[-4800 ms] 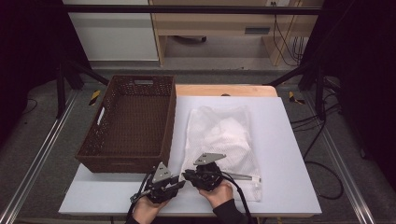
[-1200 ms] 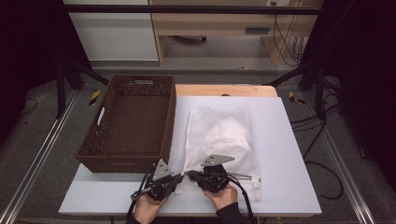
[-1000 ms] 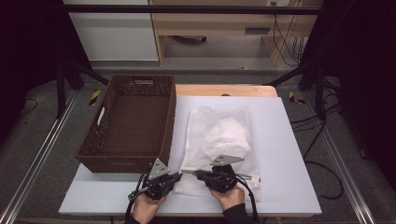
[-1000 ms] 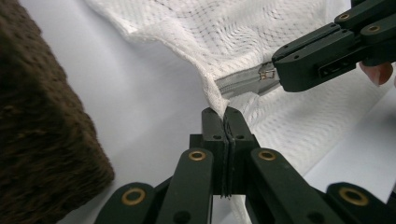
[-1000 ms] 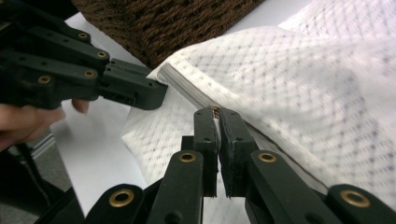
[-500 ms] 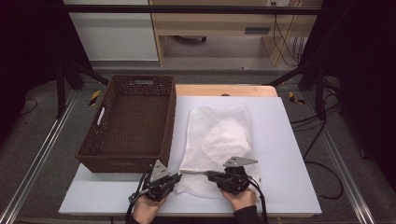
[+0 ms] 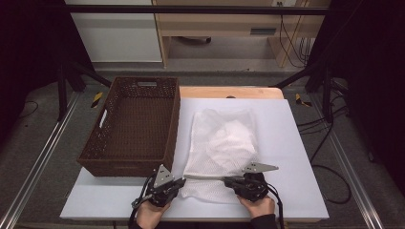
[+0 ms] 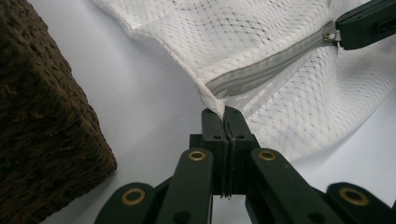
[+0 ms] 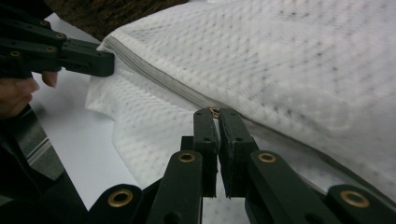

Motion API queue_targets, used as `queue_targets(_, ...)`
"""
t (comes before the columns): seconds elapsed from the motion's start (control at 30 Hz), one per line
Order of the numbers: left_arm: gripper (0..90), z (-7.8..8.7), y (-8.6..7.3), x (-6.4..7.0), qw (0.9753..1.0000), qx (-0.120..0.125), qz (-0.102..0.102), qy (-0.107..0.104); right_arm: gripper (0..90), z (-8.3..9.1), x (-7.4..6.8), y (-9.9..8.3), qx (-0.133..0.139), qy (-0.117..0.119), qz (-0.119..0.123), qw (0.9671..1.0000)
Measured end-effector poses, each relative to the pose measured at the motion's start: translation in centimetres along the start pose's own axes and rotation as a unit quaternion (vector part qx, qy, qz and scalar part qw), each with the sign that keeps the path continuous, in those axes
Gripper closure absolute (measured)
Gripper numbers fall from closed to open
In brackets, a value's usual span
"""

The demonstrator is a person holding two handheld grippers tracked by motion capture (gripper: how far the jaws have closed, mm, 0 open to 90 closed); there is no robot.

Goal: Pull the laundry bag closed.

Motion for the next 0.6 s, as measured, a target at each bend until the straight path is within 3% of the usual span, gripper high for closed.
queue_targets(0.1,88.2,0.0,0.0,-0.2,1.0,0.002,0.006,0.001,86.3,1.0,0.7,-0.4,0.004,-0.011,-0.014,0.9998)
queue_targets(0.17,88.2,0.0,-0.1,-0.2,1.0,0.001,0.007,0.0,86.3,1.7,1.1,-0.9,0.011,-0.004,-0.031,0.9995)
queue_targets(0.2,88.3,-0.1,-0.2,-0.1,1.0,0.001,0.001,0.004,86.3,1.9,1.2,-1.1,0.008,-0.008,-0.032,0.9994)
queue_targets(0.57,88.3,-0.2,-0.4,-0.3,0.9999,-0.003,0.004,0.009,86.3,3.8,2.9,-2.1,0.011,-0.031,-0.049,0.9983)
queue_targets(0.6,88.2,-0.2,-0.5,-0.3,0.9999,-0.004,0.005,0.009,86.3,4.4,3.5,-2.2,0.014,-0.041,-0.048,0.9979)
Point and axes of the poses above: each handheld gripper's, and its own axes: z roughly backward along the jaws, y roughly out of its top, x roughly to its right, the point moved 7 cm from there along -z, roughly forward along the jaws, and after that the axes turned 8 degrees about y, right-handed, at the moved point
